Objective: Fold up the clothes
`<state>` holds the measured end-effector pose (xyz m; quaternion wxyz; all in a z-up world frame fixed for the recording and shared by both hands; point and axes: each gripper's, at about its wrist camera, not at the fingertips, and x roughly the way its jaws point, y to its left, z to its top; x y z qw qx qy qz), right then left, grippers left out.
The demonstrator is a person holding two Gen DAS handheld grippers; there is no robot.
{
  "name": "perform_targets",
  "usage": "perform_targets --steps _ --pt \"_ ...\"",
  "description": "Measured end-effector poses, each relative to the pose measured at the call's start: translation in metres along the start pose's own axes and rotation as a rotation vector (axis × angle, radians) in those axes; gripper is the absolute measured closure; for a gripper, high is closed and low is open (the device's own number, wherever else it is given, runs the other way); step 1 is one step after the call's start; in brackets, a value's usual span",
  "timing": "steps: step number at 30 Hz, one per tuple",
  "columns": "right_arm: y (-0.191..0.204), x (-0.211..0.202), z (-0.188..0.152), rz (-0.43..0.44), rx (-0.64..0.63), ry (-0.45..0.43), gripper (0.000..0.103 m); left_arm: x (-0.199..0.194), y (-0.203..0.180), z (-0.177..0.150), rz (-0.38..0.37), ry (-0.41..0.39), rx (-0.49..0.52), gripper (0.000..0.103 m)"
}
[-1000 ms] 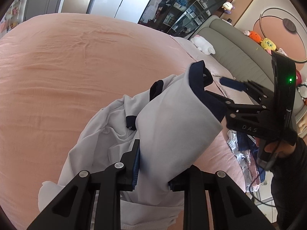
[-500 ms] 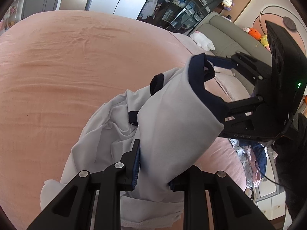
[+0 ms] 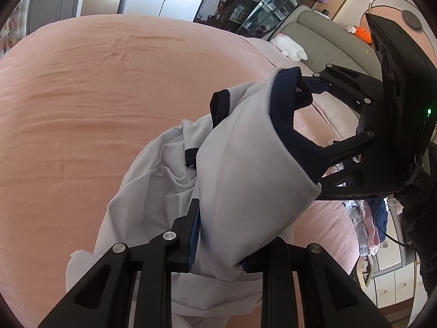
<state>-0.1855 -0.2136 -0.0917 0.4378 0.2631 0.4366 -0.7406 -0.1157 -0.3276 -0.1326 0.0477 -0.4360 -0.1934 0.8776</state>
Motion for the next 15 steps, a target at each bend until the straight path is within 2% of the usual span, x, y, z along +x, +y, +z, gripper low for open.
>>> perform_targets --steps 1,7,15 --pt "-0.0002 -0.0006 -0.0007 0.011 0.016 -0.004 0.031 -0.0002 0.0005 0.0 0.002 0.002 -0.001 0.082" --pt "0.0022 -0.0022 -0.0033 0.076 0.087 -0.005 0.054 -0.0007 0.0032 0.0003 0.014 0.012 -0.013 0.082" --pt "0.0064 -0.0003 0.0035 0.095 0.177 0.023 0.085 -0.006 0.0026 -0.0003 0.032 0.018 -0.028 0.082"
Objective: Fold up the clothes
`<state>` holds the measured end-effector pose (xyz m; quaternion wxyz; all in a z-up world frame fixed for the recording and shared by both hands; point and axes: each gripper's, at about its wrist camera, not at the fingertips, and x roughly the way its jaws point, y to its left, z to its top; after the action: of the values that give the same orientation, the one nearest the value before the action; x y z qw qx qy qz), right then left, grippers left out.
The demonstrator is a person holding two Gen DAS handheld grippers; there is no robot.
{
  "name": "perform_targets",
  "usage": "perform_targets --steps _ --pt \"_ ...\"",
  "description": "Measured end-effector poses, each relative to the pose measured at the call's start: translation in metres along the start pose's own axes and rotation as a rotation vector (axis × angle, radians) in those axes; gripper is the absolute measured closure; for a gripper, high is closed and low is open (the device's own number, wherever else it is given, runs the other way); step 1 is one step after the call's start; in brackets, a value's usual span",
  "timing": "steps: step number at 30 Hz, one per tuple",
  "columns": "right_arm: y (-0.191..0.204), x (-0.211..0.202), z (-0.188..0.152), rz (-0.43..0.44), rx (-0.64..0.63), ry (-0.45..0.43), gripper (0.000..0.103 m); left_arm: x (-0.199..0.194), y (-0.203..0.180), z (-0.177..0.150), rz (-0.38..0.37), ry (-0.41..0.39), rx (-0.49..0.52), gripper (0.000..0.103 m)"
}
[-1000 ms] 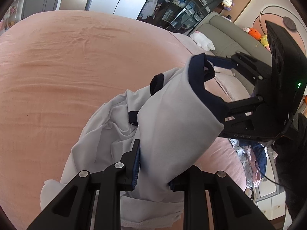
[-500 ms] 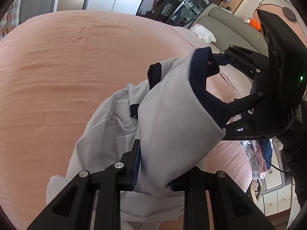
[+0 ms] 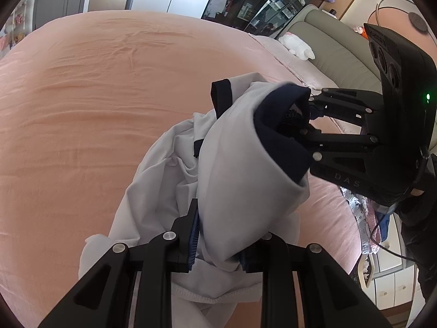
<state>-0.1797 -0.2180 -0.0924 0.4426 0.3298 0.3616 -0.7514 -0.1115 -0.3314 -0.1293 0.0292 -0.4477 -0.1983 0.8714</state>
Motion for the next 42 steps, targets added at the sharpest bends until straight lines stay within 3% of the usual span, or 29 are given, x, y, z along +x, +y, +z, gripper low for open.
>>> perform_targets --steps 2,5,7,9,18,21,24,37,42 --pt "-0.002 -0.002 0.002 0.027 0.044 -0.002 0.089 -0.003 0.0 -0.001 0.006 0.002 -0.008 0.081" --pt "-0.002 -0.011 0.003 0.039 0.083 -0.006 0.094 -0.007 0.0 0.0 0.035 0.0 -0.028 0.069" --pt "-0.001 -0.015 0.004 0.048 0.092 -0.012 0.094 -0.012 -0.003 0.0 0.112 -0.021 -0.027 0.049" --pt "-0.001 -0.019 0.006 0.053 0.1 -0.018 0.094 -0.021 -0.008 0.0 0.203 -0.07 0.001 0.016" --pt "0.003 -0.026 0.02 0.083 0.097 -0.038 0.094 -0.043 -0.009 -0.002 0.183 -0.139 -0.122 0.014" --pt "0.004 -0.027 0.022 0.078 0.086 -0.04 0.094 -0.039 -0.016 0.005 0.158 -0.158 -0.162 0.014" --pt "-0.001 -0.028 0.022 0.095 0.105 -0.055 0.095 -0.03 -0.025 0.012 0.183 -0.177 -0.193 0.014" --pt "-0.022 -0.032 0.016 0.117 0.157 -0.087 0.095 -0.021 -0.002 -0.003 0.176 -0.226 -0.395 0.014" --pt "-0.024 -0.032 0.014 0.116 0.156 -0.088 0.095 -0.024 -0.004 -0.008 0.181 -0.269 -0.422 0.014"
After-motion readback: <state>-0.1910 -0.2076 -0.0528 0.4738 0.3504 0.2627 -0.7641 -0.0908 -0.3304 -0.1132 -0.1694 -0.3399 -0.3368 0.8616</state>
